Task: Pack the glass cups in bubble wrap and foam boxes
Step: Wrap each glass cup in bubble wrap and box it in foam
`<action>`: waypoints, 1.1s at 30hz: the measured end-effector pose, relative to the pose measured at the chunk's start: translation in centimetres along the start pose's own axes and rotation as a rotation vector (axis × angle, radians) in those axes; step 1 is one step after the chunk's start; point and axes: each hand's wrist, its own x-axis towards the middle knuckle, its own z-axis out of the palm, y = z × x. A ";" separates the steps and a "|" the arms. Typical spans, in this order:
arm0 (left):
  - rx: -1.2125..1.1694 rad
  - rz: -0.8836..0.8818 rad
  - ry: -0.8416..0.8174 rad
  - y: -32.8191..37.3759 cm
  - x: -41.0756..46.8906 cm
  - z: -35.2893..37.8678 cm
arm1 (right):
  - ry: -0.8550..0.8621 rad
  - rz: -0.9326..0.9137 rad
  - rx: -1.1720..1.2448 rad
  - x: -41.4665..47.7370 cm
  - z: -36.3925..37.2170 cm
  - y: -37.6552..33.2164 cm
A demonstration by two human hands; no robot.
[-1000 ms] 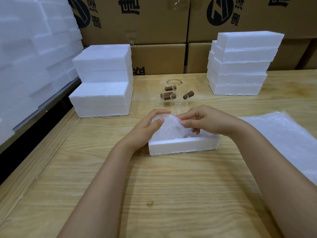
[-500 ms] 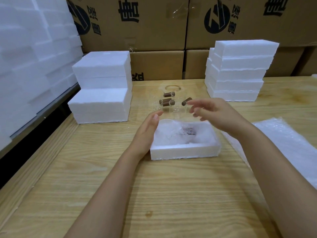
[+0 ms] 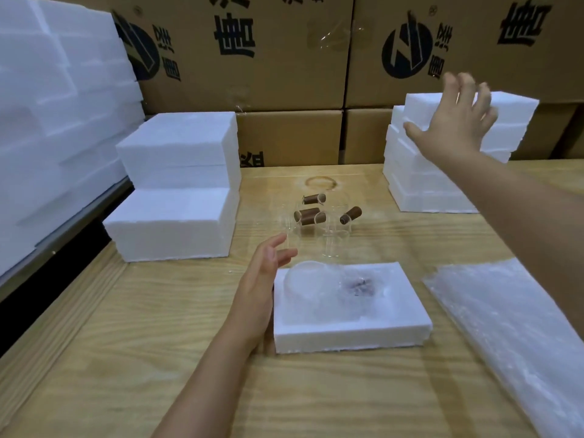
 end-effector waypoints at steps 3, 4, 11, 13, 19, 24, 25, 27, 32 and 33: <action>-0.030 0.005 -0.023 -0.1 0.1 -0.1 | -0.087 0.066 -0.083 1.6 0.9 -0.1; -0.034 0.009 -0.028 -0.1 0.1 -0.2 | -0.075 0.071 -0.097 1.7 1.0 -0.1; -0.059 0.002 -0.011 0.3 0.1 -0.1 | 0.041 0.016 -0.022 0.9 -0.8 -0.8; -0.100 -0.022 0.011 0.5 0.2 -0.3 | 0.098 -0.038 0.079 -0.4 -2.3 -1.3; -0.217 -0.047 0.040 1.1 0.1 -0.4 | 0.344 -0.269 0.744 -9.8 -7.7 -3.8; -0.278 0.037 0.127 2.0 -0.3 -0.1 | 0.155 0.019 1.478 -17.9 -8.7 -5.1; -0.255 0.064 0.133 2.3 -0.5 0.2 | 0.052 0.115 1.626 -18.7 -8.5 -5.2; -0.214 0.115 0.139 2.9 -0.6 0.6 | -0.161 0.262 1.862 -19.5 -7.9 -4.9; -0.186 0.214 0.164 4.6 -0.3 0.9 | -0.344 0.514 1.849 -19.0 -7.8 -4.0; -0.180 0.232 0.176 4.9 -0.2 0.8 | -0.345 0.562 1.816 -18.6 -8.0 -3.6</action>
